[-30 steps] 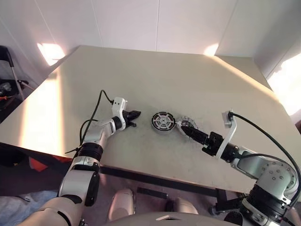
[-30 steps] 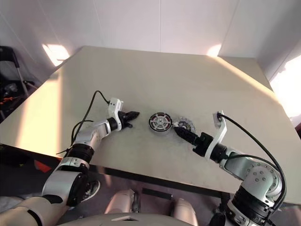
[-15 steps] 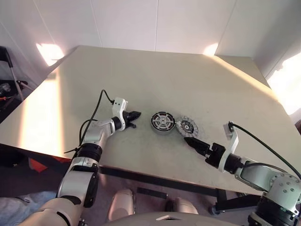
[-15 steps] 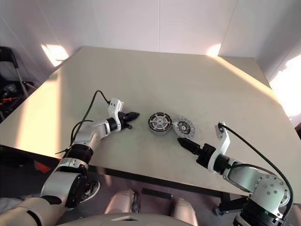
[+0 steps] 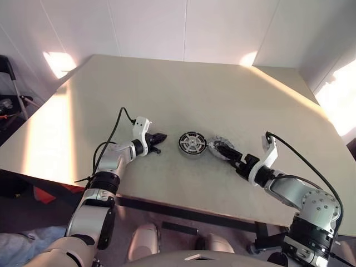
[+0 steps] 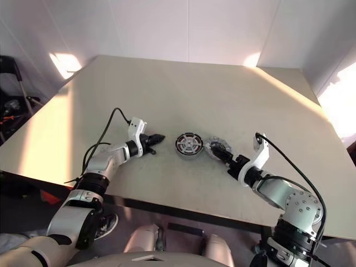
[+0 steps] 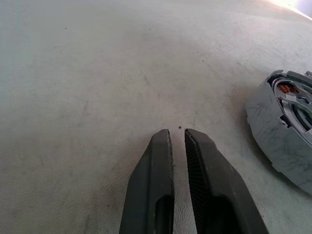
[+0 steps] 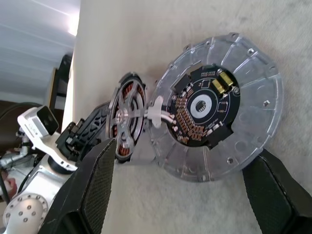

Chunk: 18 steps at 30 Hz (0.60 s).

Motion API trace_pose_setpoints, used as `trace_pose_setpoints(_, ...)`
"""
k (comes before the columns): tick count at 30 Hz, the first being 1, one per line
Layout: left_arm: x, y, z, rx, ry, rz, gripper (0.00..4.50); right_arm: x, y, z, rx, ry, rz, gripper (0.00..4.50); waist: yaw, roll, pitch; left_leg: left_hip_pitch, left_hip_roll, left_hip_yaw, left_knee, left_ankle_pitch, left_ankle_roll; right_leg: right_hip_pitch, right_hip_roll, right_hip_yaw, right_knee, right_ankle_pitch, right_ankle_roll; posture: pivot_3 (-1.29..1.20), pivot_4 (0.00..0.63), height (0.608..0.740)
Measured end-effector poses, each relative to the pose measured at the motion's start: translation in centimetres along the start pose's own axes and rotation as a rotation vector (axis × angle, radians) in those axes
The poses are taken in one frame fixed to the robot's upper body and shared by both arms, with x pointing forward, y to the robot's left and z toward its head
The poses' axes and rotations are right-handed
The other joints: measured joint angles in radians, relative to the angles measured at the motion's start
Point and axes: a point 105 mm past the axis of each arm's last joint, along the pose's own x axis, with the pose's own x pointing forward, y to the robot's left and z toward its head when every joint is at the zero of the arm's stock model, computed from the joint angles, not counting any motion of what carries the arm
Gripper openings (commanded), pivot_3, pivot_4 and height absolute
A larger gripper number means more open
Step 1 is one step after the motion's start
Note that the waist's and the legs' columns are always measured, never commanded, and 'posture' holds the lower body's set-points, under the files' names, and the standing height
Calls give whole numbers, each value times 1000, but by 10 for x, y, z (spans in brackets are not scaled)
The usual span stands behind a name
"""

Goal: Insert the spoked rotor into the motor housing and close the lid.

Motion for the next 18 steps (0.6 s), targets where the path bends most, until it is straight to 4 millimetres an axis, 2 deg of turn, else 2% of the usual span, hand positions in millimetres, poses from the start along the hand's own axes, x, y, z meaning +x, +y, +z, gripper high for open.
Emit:
trace_pose_setpoints(4,0,0,0,2,0,2,513,10,4,8,-10,-33,-2,4447,0,0,0,-1,0,0,0,0,0,-1,0,0,1,0,0,0,0,740)
trace_pose_setpoints(7,0,0,0,3,0,4,513,17,17,11,-37,-33,36,4447,0,1,0,-1,0,0,0,0,0,-2,0,0,1,0,0,0,0,740)
trace_pose_setpoints(10,0,1,0,4,-1,7,513,22,44,22,-64,-51,132,4447,0,1,0,-2,0,0,0,0,0,-2,0,0,1,0,0,0,0,740)
trace_pose_setpoints(13,0,1,1,5,-2,11,513,21,90,28,-144,-58,286,4447,-1,1,0,-2,0,0,-1,0,0,-3,0,0,2,0,0,0,0,740)
trace_pose_setpoints(15,1,1,1,5,-3,12,513,21,117,20,-206,-22,381,4447,-1,1,-1,-1,0,0,-1,0,0,-3,0,0,2,0,-1,0,0,740)
trace_pose_setpoints(18,2,0,1,5,-7,14,513,24,136,-1,-258,66,452,4447,1,1,-1,-2,0,0,-1,0,0,-2,0,0,1,0,-1,0,0,740)
